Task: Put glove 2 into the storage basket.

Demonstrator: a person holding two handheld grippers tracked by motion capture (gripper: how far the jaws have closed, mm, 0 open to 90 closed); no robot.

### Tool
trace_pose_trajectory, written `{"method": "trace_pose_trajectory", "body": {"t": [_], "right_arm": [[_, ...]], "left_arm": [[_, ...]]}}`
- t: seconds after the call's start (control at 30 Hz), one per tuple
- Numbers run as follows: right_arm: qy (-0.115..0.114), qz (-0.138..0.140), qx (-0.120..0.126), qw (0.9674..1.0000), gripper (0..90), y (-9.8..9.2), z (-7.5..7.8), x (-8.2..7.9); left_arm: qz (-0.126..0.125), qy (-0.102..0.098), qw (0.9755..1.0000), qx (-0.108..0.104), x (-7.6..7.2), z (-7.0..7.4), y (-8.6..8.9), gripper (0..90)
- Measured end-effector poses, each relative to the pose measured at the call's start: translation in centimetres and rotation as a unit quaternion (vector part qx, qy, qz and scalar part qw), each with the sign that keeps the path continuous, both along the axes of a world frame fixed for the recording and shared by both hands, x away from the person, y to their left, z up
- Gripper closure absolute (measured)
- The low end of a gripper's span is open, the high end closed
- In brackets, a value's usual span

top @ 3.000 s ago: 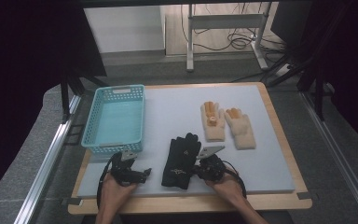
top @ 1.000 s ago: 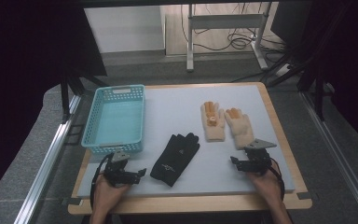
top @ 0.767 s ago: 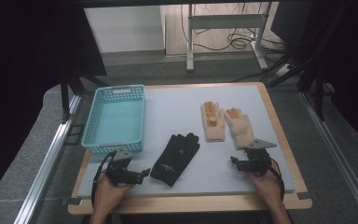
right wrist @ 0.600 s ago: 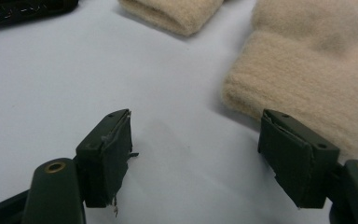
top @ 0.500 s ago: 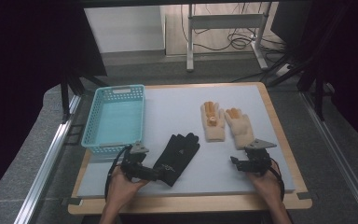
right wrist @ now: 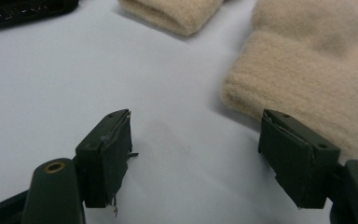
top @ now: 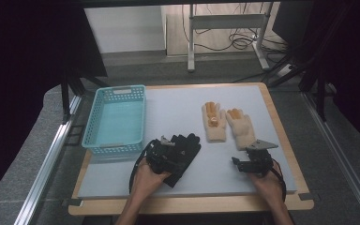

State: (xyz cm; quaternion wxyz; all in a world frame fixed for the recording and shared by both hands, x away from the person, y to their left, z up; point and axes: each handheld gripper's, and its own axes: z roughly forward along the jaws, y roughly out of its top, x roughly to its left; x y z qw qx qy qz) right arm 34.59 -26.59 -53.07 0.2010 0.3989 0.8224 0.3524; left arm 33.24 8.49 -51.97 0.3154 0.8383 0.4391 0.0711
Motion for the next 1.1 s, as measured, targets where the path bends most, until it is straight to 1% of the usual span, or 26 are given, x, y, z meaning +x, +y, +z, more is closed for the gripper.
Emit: {"method": "trace_pose_trajectory", "body": {"t": [0.1,0.13,0.17,0.2,0.23,0.27,0.3,0.4,0.43,0.47,0.5,0.53,0.57,0.6,0.67,0.7,0.73,0.77,0.8,0.9,0.93,1.0,1.03,1.07,1.1], "right_arm": [[0.0,0.0,0.0,1.0,25.2,0.0,0.0,0.0],[0.0,0.0,0.0,1.0,25.2,0.0,0.0,0.0],[0.0,0.0,0.0,1.0,25.2,0.0,0.0,0.0],[0.0,0.0,0.0,1.0,25.2,0.0,0.0,0.0],[0.0,0.0,0.0,1.0,25.2,0.0,0.0,0.0],[0.0,0.0,0.0,1.0,25.2,0.0,0.0,0.0],[0.0,0.0,0.0,1.0,25.2,0.0,0.0,0.0],[0.0,0.0,0.0,1.0,25.2,0.0,0.0,0.0],[0.0,0.0,0.0,1.0,25.2,0.0,0.0,0.0],[0.0,0.0,0.0,1.0,25.2,0.0,0.0,0.0],[0.0,0.0,0.0,1.0,25.1,0.0,0.0,0.0],[0.0,0.0,0.0,1.0,25.1,0.0,0.0,0.0],[0.0,0.0,-0.001,1.0,25.1,0.0,0.0,0.0],[0.0,0.0,-0.001,1.0,25.1,0.0,0.0,0.0],[0.001,0.0,-0.001,1.0,25.1,0.0,0.0,0.0],[0.001,0.0,-0.001,1.0,25.1,0.0,0.0,0.0],[0.001,0.0,0.0,1.0,25.0,0.0,0.0,0.0],[0.0,0.0,-0.001,1.0,25.1,0.0,0.0,0.0],[0.0,0.0,0.0,1.0,25.0,0.0,0.0,0.0],[0.0,0.0,0.0,1.0,25.0,0.0,0.0,0.0],[0.0,0.0,0.0,1.0,25.0,0.0,0.0,0.0],[0.0,0.0,0.0,1.0,25.0,0.0,0.0,0.0],[0.0,0.0,0.0,1.0,25.0,0.0,0.0,0.0],[0.0,0.0,0.0,1.0,25.0,0.0,0.0,0.0],[0.0,0.0,0.0,1.0,25.0,0.0,0.0,0.0]], "left_arm": [[0.0,0.005,1.0,0.003,0.0,-0.2,-0.3,0.0],[-0.005,0.006,0.9999,0.009,-0.1,-0.3,-0.5,0.0],[-0.006,0.001,0.9997,0.022,-0.3,-0.4,-1.0,0.0],[-0.007,-0.001,0.9996,0.028,-0.4,-0.4,-1.2,0.0],[-0.007,-0.001,0.9996,0.028,-0.4,-0.4,-1.2,0.0],[-0.012,-0.005,0.9992,0.038,-0.7,-0.4,-1.5,0.0],[-0.012,-0.005,0.9992,0.038,-0.7,-0.4,-1.5,0.0],[-0.018,-0.019,0.9972,0.071,-1.0,-0.6,-2.0,0.0],[-0.017,-0.019,0.9955,0.091,-0.8,-0.9,-2.0,0.0],[-0.017,-0.019,0.9955,0.091,-0.8,-0.9,-2.0,0.0],[-0.01,-0.01,0.9969,0.078,-0.5,-1.1,-1.6,0.0],[-0.01,-0.01,0.9969,0.078,-0.5,-1.1,-1.6,0.0],[-0.005,-0.003,0.9982,0.06,-0.2,-1.2,-1.0,0.0],[-0.005,-0.003,0.9982,0.06,-0.2,-1.2,-1.0,0.4],[-0.008,-0.009,0.9976,0.069,-0.5,-1.1,-1.2,2.9],[-0.008,-0.009,0.9976,0.069,-0.5,-1.1,-1.2,5.7],[-0.013,-0.014,0.9972,0.073,-0.9,-0.8,-1.3,9.3],[-0.011,-0.016,0.9971,0.073,-1.0,-0.6,-1.2,13.1],[-0.007,-0.017,0.9972,0.073,-1.1,-0.4,-1.0,19.0],[-0.001,-0.023,0.9975,0.067,-1.1,-0.1,-0.7,42.7],[0.006,-0.026,0.9975,0.065,-1.1,0.0,-0.3,48.3],[0.006,-0.027,0.9976,0.064,-1.1,0.0,-0.2,54.5],[0.004,-0.03,0.9974,0.066,-1.1,0.0,-0.2,54.5],[0.002,-0.035,0.997,0.07,-1.1,0.1,-0.1,59.7],[0.0,-0.037,0.9968,0.07,-1.1,0.2,-0.1,60.9]]}}
